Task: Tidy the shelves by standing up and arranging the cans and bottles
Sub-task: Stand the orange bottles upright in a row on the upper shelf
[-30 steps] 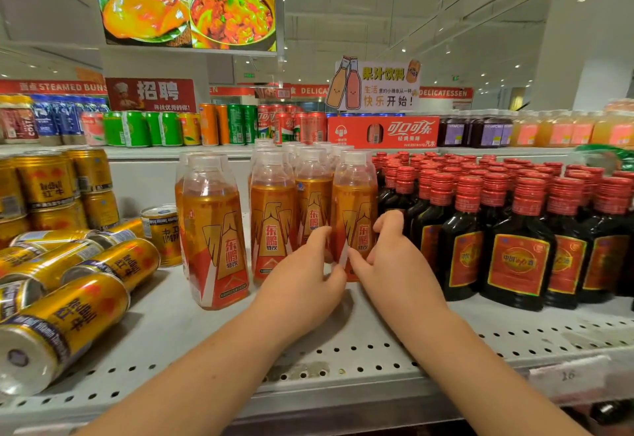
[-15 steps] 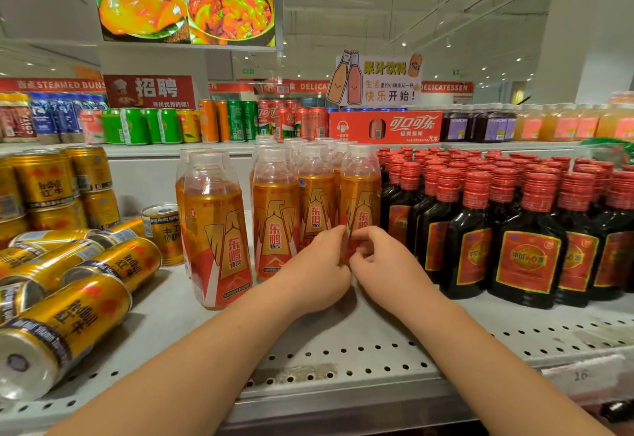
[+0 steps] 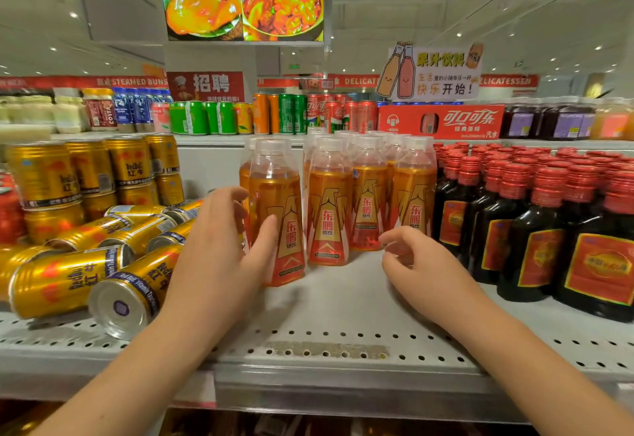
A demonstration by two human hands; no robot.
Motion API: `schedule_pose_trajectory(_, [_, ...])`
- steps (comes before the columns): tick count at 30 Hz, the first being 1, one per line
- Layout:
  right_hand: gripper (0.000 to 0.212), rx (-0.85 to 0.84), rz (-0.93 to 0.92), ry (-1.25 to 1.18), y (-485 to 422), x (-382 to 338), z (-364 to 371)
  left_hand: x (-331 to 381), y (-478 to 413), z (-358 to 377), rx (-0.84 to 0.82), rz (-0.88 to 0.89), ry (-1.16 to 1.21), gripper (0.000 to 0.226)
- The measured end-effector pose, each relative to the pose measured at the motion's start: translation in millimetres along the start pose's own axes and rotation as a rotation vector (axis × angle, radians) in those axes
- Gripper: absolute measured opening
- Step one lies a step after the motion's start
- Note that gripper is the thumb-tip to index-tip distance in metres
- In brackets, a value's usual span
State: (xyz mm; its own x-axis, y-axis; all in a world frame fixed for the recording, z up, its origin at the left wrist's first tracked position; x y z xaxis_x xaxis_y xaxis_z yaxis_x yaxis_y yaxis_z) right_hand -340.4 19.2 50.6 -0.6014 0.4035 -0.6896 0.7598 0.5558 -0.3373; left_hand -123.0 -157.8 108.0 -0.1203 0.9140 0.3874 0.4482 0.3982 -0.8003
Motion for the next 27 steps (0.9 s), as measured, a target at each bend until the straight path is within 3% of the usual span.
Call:
schedule_pose_trajectory(4, [0.023,-0.005,0.007,-0.014,3.0,0.1,-0.3,-19.3,-3.7,25.9,-0.139,-0.119,0.041,0.072])
schedule_pose_trajectory(9, [0.024,0.005,0.033,-0.074,9.0,-0.6,-10.3,-31.0,-11.0,35.2,-0.171,-0.224,0.156,0.064])
schedule_pose_trajectory(14, [0.021,0.020,-0.013,-0.187,30.3,-14.9,-13.9,0.4,-5.7,41.1,-0.204,-0.150,0.259,0.065])
schedule_pose_trajectory(18, [0.038,-0.033,-0.083,-0.289,52.1,-35.1,-5.1,53.7,0.2,70.2,-0.279,-0.057,0.405,0.046])
schedule_pose_trajectory(21, [0.049,0.063,-0.064,-0.215,54.6,-29.1,-24.4,77.1,1.0,95.4,-0.388,-0.036,0.453,0.045])
schedule_pose_trajectory(23, [0.067,0.098,-0.035,-0.148,51.4,-20.0,-34.1,75.0,-1.0,100.6,-0.455,-0.051,0.478,0.049])
schedule_pose_trajectory(25, [0.078,0.097,-0.010,-0.111,47.7,-15.9,-36.3,56.1,-14.1,82.6,-0.380,-0.075,0.441,0.047])
schedule_pose_trajectory(27, [0.079,0.093,-0.008,-0.093,44.1,-17.2,-33.8,23.6,-33.5,47.6,-0.161,-0.107,0.325,0.033])
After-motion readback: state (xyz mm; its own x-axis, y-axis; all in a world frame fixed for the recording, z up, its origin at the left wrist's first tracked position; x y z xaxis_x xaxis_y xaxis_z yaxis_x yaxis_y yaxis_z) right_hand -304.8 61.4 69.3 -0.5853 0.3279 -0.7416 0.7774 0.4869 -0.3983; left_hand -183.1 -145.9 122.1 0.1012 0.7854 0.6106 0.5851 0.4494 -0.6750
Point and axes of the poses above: each hand's wrist, its own y-axis away from the middle knuckle, its own z-axis out of the palm, x = y × z, the point moved 10 cm from there along -y, towards the middle knuckle, and after that the axes turned 7 degrees about z, right-handed, at the moved point
